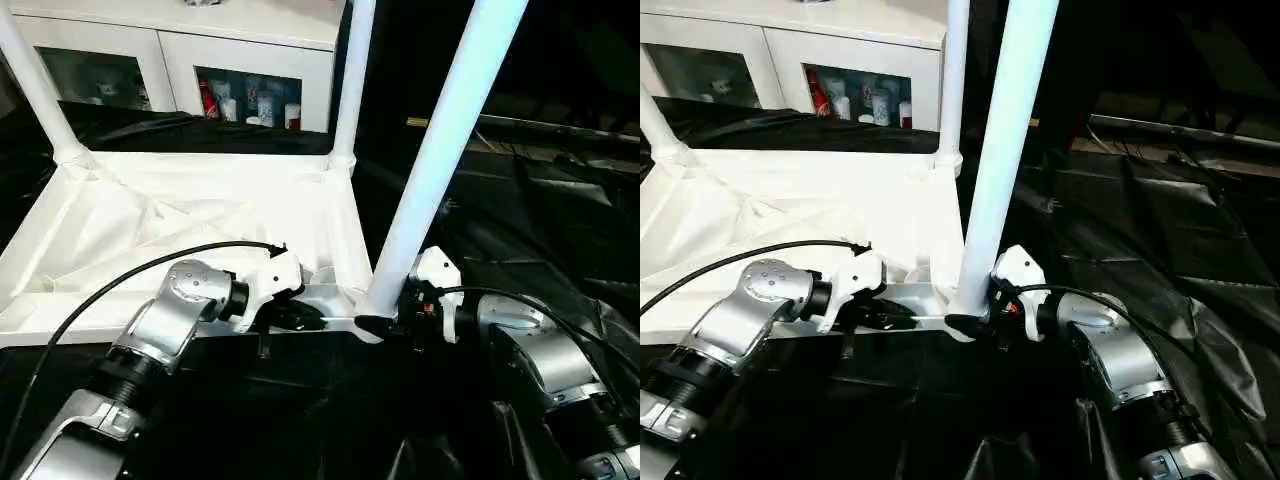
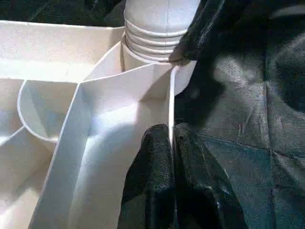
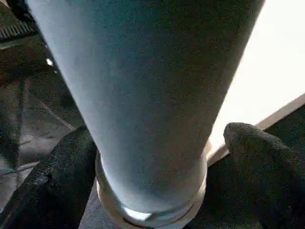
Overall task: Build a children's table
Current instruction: Rotate leg to tighten
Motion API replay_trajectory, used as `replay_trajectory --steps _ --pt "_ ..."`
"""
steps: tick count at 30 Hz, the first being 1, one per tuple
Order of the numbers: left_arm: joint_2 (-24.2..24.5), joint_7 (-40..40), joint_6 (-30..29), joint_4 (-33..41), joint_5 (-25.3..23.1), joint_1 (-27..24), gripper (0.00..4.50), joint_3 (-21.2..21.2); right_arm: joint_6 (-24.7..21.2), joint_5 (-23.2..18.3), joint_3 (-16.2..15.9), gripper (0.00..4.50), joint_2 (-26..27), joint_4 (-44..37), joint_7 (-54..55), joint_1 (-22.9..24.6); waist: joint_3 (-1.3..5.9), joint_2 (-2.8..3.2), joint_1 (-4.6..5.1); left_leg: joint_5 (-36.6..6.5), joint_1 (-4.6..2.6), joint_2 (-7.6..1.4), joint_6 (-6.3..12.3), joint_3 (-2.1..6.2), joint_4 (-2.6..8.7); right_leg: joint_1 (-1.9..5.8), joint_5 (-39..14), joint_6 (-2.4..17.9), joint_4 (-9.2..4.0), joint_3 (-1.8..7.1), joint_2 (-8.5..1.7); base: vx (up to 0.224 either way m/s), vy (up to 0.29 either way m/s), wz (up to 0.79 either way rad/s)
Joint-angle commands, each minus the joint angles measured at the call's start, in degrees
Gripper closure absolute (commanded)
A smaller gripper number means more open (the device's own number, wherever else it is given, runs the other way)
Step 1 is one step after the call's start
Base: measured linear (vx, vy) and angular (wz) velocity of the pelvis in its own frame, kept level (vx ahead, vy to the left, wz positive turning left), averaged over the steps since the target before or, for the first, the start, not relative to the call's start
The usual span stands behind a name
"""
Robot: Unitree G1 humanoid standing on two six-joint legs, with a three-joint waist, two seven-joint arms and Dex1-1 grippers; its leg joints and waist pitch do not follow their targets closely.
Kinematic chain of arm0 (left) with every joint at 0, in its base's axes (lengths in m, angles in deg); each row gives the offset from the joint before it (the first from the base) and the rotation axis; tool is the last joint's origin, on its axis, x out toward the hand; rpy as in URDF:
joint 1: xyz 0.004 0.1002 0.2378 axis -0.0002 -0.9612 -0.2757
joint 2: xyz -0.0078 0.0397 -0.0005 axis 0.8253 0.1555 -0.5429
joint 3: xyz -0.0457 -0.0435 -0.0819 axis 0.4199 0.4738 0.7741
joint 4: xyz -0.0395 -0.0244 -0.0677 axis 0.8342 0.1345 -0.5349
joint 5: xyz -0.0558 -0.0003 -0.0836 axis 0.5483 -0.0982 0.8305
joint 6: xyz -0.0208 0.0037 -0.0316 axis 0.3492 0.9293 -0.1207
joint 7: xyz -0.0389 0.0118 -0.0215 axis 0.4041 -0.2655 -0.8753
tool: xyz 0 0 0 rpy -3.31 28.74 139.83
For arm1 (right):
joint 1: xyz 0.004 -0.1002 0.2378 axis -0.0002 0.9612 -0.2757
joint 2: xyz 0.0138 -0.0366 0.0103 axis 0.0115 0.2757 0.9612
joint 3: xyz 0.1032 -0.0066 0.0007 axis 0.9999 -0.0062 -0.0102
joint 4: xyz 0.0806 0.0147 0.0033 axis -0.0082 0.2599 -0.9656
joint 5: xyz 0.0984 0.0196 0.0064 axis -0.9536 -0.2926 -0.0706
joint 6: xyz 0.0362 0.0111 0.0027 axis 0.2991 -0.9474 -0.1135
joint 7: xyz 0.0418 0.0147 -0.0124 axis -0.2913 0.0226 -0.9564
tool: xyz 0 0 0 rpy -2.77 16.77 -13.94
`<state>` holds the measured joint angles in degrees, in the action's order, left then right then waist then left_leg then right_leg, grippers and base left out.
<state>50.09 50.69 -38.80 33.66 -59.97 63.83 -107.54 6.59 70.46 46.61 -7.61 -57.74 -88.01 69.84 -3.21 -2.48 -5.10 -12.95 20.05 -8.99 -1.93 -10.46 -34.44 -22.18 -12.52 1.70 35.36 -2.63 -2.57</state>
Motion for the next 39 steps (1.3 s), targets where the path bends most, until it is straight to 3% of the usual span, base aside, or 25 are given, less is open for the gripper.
replay_trajectory --steps 1,16,20,24,26,28,29,32,37,39 --pt "-0.3 1.7 0.3 0.7 0.6 -1.2 4.5 -1.1 -0.3 -0.5 0.1 0.45 -0.4 -1.1 -1.0 0.6 3.36 -0.51 -0.12 0.7 -0.32 -4.88 5.8 1.65 3.81 2.93 2.5 15.2 -2.79 3.37 -6.84 0.0 0.0 0.0" --pt "-0.7 -0.2 0.3 0.6 1.0 -2.1 4.5 -0.5 1.5 -0.5 -0.1 1.61 2.0 -0.6 -0.1 1.9 3.47 -0.66 -0.22 1.1 -0.28 -4.78 5.77 1.62 3.65 2.96 2.0 15.0 -2.71 3.32 -6.84 0.0 0.0 0.0" --pt "-2.8 -4.7 0.2 -0.7 0.1 -1.9 4.5 0.3 2.6 0.4 1.6 1.74 5.2 1.7 5.6 2.3 3.13 -0.64 0.09 -2.0 -0.25 -4.78 4.06 1.67 3.94 2.77 -3.5 14.4 -3.48 3.38 -6.93 0.0 0.0 0.0" --pt "-6.6 -11.9 -0.4 -4.1 -1.4 -0.5 4.5 1.1 2.5 2.1 3.8 1.78 10.4 6.7 16.1 1.8 2.93 -0.58 0.33 -5.2 -0.39 -4.6 1.34 1.8 4.23 2.73 -11.2 12.2 -4.33 3.49 -6.97 0.0 0.0 0.0" --pt "-11.4 -19.7 -2.2 -7.6 -3.5 1.3 4.5 1.0 1.9 2.4 7.6 1.78 16.5 13.1 28.8 -0.4 2.71 -0.46 0.48 -6.5 -0.64 -4.53 0.71 1.7 4.38 2.23 -13.3 11.7 -4.66 3.62 -6.94 0.0 0.0 0.0" --pt "-14.6 -25.5 -4.1 -10.2 -4.9 2.9 4.5 1.1 1.5 3.1 10.1 1.78 19.9 17.5 38.3 -2.6 2.75 -0.42 0.72 -8.1 -0.74 -4.51 -1.26 2.1 4.67 2.37 -18.1 10.4 -4.94 3.53 -7.16 0.0 0.0 0.0" --pt "-16.0 -27.9 -4.8 -11.4 -5.4 3.6 4.5 1.3 1.2 3.3 10.9 1.78 21.0 19.3 41.6 -3.8 2.81 -0.48 0.7 -8.0 -0.8 -4.44 -1.31 2.1 4.7 2.42 -18.0 10.1 -4.99 3.49 -7.08 0.0 0.0 0.0" --pt "-20.6 -33.6 -6.0 -14.6 -7.0 5.9 4.5 1.1 2.6 4.6 11.6 1.78 24.2 24.0 47.7 -8.0 2.76 0.23 0.76 -10.8 -1.14 -4.24 -1.33 1.93 4.67 2.09 -18.4 9.7 -5.29 3.61 -6.98 0.0 0.0 0.0" --pt "-22.3 -33.4 -3.6 -16.2 -8.6 6.9 4.5 -0.6 5.2 5.5 10.5 1.78 25.3 24.0 45.5 -10.3 3.04 -0.08 0.64 -8.7 -0.72 -4.35 0.32 1.81 4.66 2.31 -13.5 9.4 -4.93 3.63 -6.83 0.0 0.0 0.0" --pt "-22.1 -32.8 -2.7 -16.7 -8.8 7.2 4.5 -0.4 6.2 4.9 11.0 1.22 25.4 23.9 43.8 -10.5 3.07 -0.15 0.5 -8.3 -0.69 -4.37 0.75 1.75 4.62 2.36 -12.9 9.7 -4.85 3.6 -6.96 0.0 0.0 0.0"
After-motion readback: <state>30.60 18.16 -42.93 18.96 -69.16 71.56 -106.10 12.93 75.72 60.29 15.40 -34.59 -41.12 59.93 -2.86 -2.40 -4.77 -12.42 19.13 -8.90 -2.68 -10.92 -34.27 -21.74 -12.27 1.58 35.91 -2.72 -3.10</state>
